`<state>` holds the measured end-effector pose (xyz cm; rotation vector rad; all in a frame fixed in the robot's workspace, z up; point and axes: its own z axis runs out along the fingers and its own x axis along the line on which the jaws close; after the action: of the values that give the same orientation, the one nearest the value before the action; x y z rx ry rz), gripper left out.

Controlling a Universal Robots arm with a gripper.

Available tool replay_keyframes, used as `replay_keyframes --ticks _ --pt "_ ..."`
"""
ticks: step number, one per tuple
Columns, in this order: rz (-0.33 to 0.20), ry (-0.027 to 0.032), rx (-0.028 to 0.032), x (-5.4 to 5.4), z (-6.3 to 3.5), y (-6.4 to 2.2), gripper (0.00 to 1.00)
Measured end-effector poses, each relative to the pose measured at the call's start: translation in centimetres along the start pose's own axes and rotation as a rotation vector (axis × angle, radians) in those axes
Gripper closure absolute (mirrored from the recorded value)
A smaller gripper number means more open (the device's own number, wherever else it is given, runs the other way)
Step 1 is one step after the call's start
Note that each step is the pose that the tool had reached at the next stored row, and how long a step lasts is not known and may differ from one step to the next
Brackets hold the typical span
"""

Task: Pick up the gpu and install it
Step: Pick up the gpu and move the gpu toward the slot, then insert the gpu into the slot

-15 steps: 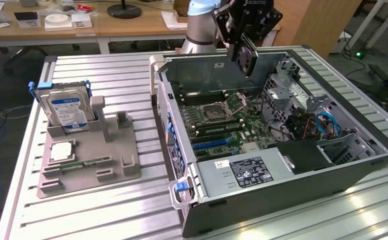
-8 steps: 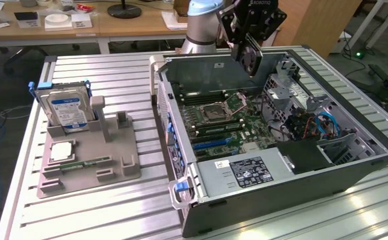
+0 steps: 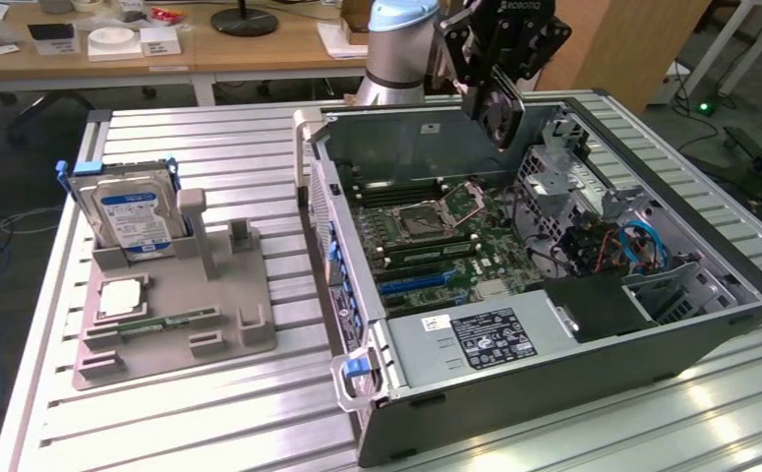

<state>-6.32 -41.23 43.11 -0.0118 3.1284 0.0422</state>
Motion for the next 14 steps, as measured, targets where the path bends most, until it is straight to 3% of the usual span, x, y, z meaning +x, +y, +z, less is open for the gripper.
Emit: replay_keyframes --ticks 14 --pt "-0.008 0.0002 -0.0001 -0.01 0.0 0.0 0.72"
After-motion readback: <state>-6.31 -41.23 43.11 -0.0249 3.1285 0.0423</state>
